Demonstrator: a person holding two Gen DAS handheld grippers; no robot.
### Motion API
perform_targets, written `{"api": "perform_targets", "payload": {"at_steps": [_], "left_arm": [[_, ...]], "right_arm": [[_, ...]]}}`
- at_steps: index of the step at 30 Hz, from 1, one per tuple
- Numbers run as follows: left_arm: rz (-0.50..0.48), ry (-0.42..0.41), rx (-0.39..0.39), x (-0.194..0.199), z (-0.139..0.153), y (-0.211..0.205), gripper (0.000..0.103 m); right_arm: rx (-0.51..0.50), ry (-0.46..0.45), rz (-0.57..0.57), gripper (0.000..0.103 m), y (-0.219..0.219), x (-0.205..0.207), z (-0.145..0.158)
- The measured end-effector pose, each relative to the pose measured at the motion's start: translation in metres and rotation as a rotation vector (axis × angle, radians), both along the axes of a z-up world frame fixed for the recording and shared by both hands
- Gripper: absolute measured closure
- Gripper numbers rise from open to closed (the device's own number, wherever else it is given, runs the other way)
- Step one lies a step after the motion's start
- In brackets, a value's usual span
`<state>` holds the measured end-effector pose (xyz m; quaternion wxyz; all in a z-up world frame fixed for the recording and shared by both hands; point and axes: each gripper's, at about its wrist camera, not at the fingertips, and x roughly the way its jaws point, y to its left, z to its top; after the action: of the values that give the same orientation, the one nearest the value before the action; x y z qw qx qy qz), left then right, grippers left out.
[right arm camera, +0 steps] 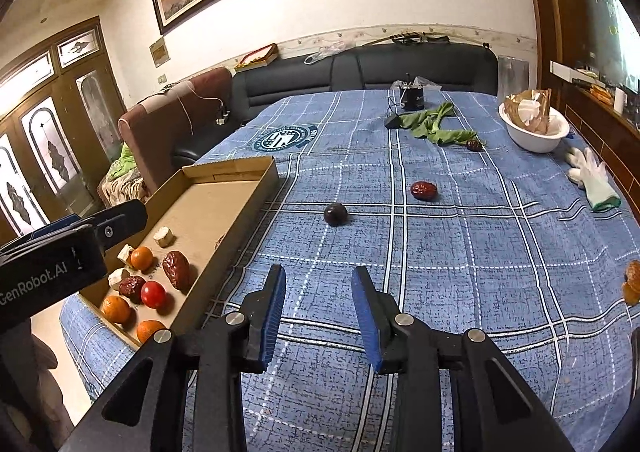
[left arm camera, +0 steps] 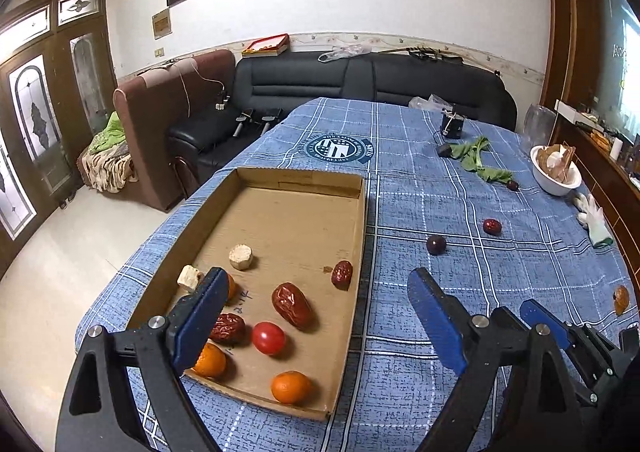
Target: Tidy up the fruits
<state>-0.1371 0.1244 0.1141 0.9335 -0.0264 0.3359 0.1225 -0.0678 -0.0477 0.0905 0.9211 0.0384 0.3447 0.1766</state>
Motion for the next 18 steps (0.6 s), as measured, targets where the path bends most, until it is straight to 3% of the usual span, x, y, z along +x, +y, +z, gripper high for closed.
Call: {"api": "perform_targets", "payload": {"at_steps": [18], "left_arm": [[-0.006,0.027,-0.057,0.009,-0.013,0.012,0.013]], "right_arm": [[-0.002,0.047,0.014,0.065,0.006,0.007,-0.013]]}}
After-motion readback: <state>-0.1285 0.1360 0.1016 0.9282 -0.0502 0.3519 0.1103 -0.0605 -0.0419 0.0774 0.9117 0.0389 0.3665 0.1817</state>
